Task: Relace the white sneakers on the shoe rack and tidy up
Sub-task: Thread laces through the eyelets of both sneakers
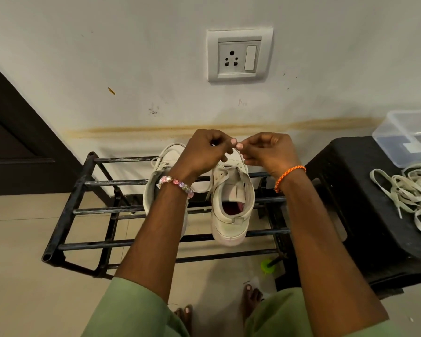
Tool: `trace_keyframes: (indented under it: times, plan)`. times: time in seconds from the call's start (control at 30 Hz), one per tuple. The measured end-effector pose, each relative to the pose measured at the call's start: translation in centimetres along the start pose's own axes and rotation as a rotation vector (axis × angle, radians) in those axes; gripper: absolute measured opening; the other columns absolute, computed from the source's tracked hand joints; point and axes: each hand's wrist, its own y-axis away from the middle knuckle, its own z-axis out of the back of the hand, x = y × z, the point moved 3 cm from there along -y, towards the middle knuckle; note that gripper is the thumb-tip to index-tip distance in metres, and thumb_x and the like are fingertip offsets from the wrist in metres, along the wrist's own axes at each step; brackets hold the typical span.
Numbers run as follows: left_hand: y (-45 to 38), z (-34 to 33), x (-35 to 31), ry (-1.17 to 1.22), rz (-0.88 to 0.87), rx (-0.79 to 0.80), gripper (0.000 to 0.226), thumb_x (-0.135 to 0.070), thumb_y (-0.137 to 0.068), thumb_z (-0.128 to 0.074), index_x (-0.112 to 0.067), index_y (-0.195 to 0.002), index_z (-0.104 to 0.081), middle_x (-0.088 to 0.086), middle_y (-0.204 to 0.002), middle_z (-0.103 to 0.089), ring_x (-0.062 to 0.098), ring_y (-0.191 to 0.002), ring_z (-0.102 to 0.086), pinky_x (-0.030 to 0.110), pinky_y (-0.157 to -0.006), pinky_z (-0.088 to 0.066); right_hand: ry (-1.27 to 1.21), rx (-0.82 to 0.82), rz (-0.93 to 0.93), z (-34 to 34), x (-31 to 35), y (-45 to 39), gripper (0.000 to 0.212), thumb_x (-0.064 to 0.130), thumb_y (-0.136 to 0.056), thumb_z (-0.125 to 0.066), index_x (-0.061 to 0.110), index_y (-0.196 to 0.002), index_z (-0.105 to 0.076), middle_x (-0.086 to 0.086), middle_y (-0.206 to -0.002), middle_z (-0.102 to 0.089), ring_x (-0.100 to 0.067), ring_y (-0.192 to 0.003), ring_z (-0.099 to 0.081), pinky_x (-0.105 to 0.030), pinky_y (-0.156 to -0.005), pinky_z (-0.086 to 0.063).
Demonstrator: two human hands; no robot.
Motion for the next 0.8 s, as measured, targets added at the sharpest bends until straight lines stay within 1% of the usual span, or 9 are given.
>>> trace_keyframes:
  times: [0.13, 0.27, 0.37, 0.43, 0.5, 0.57, 0.63, 0.73, 0.8]
  plan:
    - [0.1, -0.1, 0.6, 0.052, 0.068, 0.027, 0.012, -0.015, -0.083, -0.071, -0.007, -0.092, -0.073, -0.002, -0.071, -0.066, -0.003, -0.052, -0.053, 0.012, -0.055, -0.042, -0.032, -0.045, -0.026, -0.5, 0.0, -0.2, 0.010, -0.003, -0.083, -0.066, -0.008, -0.091, -0.064, -0.013, -0.069, -0.065, -0.009, -0.049, -0.065, -0.020, -0.051, -0.055]
    - [-0.2, 1.1, 1.2, 0.080, 0.108, -0.238, 0.002, -0.013, -0.083, -0.070, -0.014, -0.083, -0.072, -0.007, -0.077, -0.068, 0.003, -0.075, -0.062, 0.015, -0.066, -0.044, 0.221, 0.046, -0.156, -1.8, -0.4, 0.4, 0.017, 0.010, -0.085, -0.068, -0.001, -0.097, -0.062, -0.014, -0.076, -0.068, -0.014, -0.054, -0.064, -0.020, -0.043, -0.049]
    - [-0.3, 1.5, 1.3, 0.104, 0.130, -0.283, 0.004, -0.014, -0.084, -0.068, -0.014, -0.082, -0.072, -0.007, -0.076, -0.067, 0.003, -0.073, -0.060, 0.014, -0.061, -0.042, 0.660, 0.093, -0.087, -3.1, -0.7, 0.3, 0.021, 0.021, -0.079, -0.074, 0.004, -0.092, -0.069, -0.010, -0.085, -0.070, -0.018, -0.074, -0.066, -0.028, -0.065, -0.054]
    - [-0.3, 1.5, 1.4, 0.103, 0.133, -0.282, 0.005, -0.014, -0.084, -0.068, -0.014, -0.081, -0.071, -0.006, -0.075, -0.067, 0.005, -0.075, -0.061, 0.016, -0.065, -0.044, 0.796, 0.067, -0.023, -3.7, -0.6, 0.3, 0.018, 0.020, -0.078, -0.073, 0.008, -0.092, -0.072, -0.009, -0.092, -0.069, -0.021, -0.086, -0.064, -0.028, -0.073, -0.050]
    - [-0.3, 1.5, 1.7, 0.107, 0.138, -0.281, 0.005, -0.014, -0.083, -0.068, -0.014, -0.080, -0.071, -0.005, -0.075, -0.067, 0.008, -0.077, -0.062, 0.018, -0.070, -0.045, 0.707, 0.117, -0.011, -4.0, -0.3, 0.4, 0.009, 0.015, -0.079, -0.070, 0.009, -0.086, -0.073, -0.010, -0.085, -0.069, -0.017, -0.072, -0.062, -0.026, -0.064, -0.046]
    - [-0.4, 1.5, 2.0, 0.124, 0.154, -0.279, 0.004, -0.014, -0.083, -0.068, -0.014, -0.080, -0.071, -0.004, -0.075, -0.067, 0.008, -0.075, -0.062, 0.018, -0.067, -0.045, 0.394, 0.178, -0.078, -3.5, 0.3, 0.6, 0.007, 0.010, -0.082, -0.065, 0.009, -0.082, -0.072, -0.010, -0.077, -0.071, -0.010, -0.050, -0.053, -0.021, -0.046, -0.041]
    - [-0.5, 1.4, 2.2, 0.116, 0.162, -0.265, 0.003, -0.014, -0.084, -0.068, -0.012, -0.081, -0.070, -0.004, -0.074, -0.067, 0.006, -0.070, -0.061, 0.015, -0.062, -0.044, 0.120, 0.143, -0.134, -2.2, 0.6, 0.5, 0.010, 0.010, -0.087, -0.060, 0.009, -0.084, -0.070, -0.006, -0.075, -0.072, -0.006, -0.041, -0.047, -0.015, -0.037, -0.033]
    - [-0.5, 0.7, 2.5, 0.118, 0.165, -0.218, 0.008, -0.012, -0.081, -0.071, -0.012, -0.074, -0.070, -0.001, -0.075, -0.069, 0.014, -0.076, -0.065, 0.026, -0.073, -0.053, 0.285, -0.047, -0.087, 0.1, -0.4, -0.5, 0.013, 0.009, -0.086, -0.060, 0.014, -0.075, -0.067, -0.004, -0.078, -0.071, -0.004, -0.048, -0.053, -0.018, -0.044, -0.042]
    - [-0.4, 0.0, 2.7, 0.056, 0.175, -0.191, 0.011, -0.014, -0.080, -0.073, -0.015, -0.070, -0.069, 0.000, -0.075, -0.070, 0.016, -0.078, -0.066, 0.032, -0.079, -0.054, 0.500, -0.056, -0.080, 0.6, -1.3, -0.8, 0.006, 0.015, -0.083, -0.066, 0.013, -0.078, -0.069, -0.004, -0.081, -0.068, -0.010, -0.068, -0.059, -0.027, -0.067, -0.052]
